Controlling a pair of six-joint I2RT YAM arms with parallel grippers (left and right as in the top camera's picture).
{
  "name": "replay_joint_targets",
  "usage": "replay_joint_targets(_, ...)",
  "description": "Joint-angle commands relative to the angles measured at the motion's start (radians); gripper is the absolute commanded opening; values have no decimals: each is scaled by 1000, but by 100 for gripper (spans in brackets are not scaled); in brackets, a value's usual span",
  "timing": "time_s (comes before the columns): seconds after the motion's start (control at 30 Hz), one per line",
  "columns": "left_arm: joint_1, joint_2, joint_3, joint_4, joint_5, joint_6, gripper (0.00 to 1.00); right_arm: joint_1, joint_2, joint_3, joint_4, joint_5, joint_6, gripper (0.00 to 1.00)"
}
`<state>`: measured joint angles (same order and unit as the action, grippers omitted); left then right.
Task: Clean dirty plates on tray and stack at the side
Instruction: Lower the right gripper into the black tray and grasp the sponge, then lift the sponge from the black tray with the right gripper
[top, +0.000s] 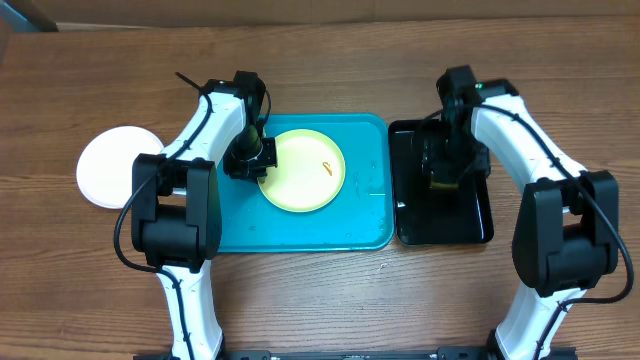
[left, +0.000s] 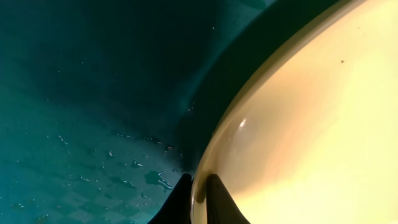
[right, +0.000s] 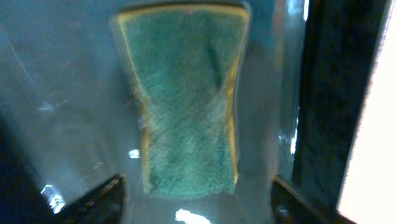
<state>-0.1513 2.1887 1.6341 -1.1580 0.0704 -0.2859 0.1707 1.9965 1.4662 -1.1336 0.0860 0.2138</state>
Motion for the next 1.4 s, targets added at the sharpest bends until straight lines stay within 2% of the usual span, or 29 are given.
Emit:
replay_joint_targets(0.0, -7, 26, -31, -5, -60, 2, 9, -2, -15, -83, 64, 40, 27, 64)
replay_joint_targets(0.1, -7, 26, -31, -3, -59, 2, 10, -2, -14, -170, 155, 23, 27, 64)
replay_joint_targets(0.13, -7, 26, -31, -1, -59, 2, 10, -2, -14, -191, 178, 21, 26, 47)
replay_joint_targets(0.17, -7, 26, -31, 0, -59, 2, 11, -2, -14, -202, 187, 18, 26, 15)
replay_joint_targets(0.2, -7, 26, -31, 0, -59, 2, 11, -2, -13, -203, 183, 18, 26, 4)
replay_joint_targets(0.27, -6, 26, -31, 0, -60, 2, 11, -2, -18, -196, 160, 18, 26, 4)
replay_joint_targets(0.3, -6, 26, -31, 0, -60, 2, 11, -2, -20, -185, 143, 18, 22, 4)
replay_joint_targets(0.37, -6, 26, -31, 0, -60, 2, 13, -2, -22, -148, 102, 18, 23, 22)
replay_joint_targets(0.4, -6, 26, -31, 0, -60, 2, 14, -2, -22, -126, 82, 18, 22, 26)
replay_joint_targets(0.47, -6, 26, -31, 0, -59, 2, 15, -2, -22, -79, 49, 18, 22, 44)
replay_joint_targets(0.63, -6, 26, -31, 0, -59, 2, 16, -3, -22, -26, 32, 18, 22, 71)
replay_joint_targets(0.67, -6, 26, -31, 0, -60, 2, 17, -3, -22, -26, 38, 18, 22, 74)
replay_joint_targets(0.83, -6, 26, -31, 3, -60, 2, 18, -3, -19, -50, 118, 18, 23, 78)
replay_joint_targets(0.97, -6, 26, -31, 6, -60, 2, 18, -3, -3, -80, 190, 18, 23, 77)
replay_joint_targets(1.03, -6, 26, -31, 6, -60, 7, 18, -3, 10, -98, 234, 18, 23, 72)
replay_joint_targets(1.07, -6, 26, -31, 6, -60, 14, 18, -3, 14, -108, 254, 18, 23, 61)
replay_joint_targets(1.1, -6, 26, -31, 6, -60, 18, 18, -3, 17, -118, 274, 18, 23, 46)
replay_joint_targets(1.13, -6, 26, -31, 6, -60, 20, 18, -3, 17, -122, 284, 17, 23, 19)
replay_joint_targets(1.17, -6, 26, -31, 6, -60, 21, 18, -3, 17, -121, 292, 17, 23, 7)
replay_joint_targets(1.2, -6, 26, -31, 6, -60, 21, 18, -3, 14, -115, 291, 17, 23, 6)
replay_joint_targets(1.23, -6, 26, -31, 6, -60, 21, 18, -3, 12, -103, 286, 17, 23, 8)
replay_joint_targets(1.27, -6, 26, -31, 6, -60, 21, 19, -3, 11, -87, 272, 17, 23, 18)
replay_joint_targets(1.3, -6, 26, -31, 7, -60, 21, 19, -3, 10, -68, 252, 14, 23, 53)
replay_joint_targets(1.33, -6, 26, -31, 8, -60, 21, 21, -3, 10, -49, 230, 10, 22, 71)
replay_joint_targets(1.37, -6, 26, -31, 8, -60, 21, 24, -3, 10, -31, 206, 9, 22, 77)
